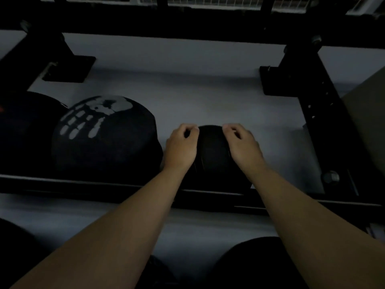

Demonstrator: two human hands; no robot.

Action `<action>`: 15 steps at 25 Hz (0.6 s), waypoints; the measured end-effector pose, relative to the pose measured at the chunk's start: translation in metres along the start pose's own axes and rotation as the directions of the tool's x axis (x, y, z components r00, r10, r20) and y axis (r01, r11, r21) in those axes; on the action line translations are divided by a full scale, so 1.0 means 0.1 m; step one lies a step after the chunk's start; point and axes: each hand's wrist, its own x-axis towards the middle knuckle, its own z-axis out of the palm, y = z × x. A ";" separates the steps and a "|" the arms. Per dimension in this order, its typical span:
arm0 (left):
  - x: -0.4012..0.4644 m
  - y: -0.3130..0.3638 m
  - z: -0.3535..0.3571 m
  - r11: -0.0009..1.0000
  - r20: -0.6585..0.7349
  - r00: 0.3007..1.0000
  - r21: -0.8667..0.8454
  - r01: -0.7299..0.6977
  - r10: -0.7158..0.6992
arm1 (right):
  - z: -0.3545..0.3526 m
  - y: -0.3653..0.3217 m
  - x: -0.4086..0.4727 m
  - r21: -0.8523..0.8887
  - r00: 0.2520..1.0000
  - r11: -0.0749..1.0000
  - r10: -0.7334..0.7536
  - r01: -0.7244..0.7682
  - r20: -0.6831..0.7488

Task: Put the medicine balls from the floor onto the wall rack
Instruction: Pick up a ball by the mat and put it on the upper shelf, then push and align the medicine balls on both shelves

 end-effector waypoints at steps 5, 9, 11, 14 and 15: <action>0.15 -0.09 0.09 0.995 0.001 1.000 0.098 0.030 -0.031 | 0.03 0.12 0.15 -0.004 1.000 1.000 0.006 -0.006 0.012; 0.11 -0.07 0.09 0.993 0.003 1.000 0.117 -0.007 0.006 | 0.01 0.13 0.09 0.031 1.000 0.999 0.011 -0.010 -0.021; 0.09 -0.04 0.08 0.993 0.017 1.000 0.118 -0.017 0.015 | -0.01 0.11 0.08 0.035 1.000 0.999 0.027 -0.027 -0.005; 0.02 0.01 0.04 0.991 0.048 0.998 0.129 -0.037 0.031 | -0.05 0.07 0.02 0.013 0.999 0.999 0.028 -0.029 0.037; 0.00 0.03 0.02 0.988 0.065 0.997 0.147 -0.049 0.040 | -0.07 0.07 0.00 0.002 0.998 1.000 0.025 -0.025 0.052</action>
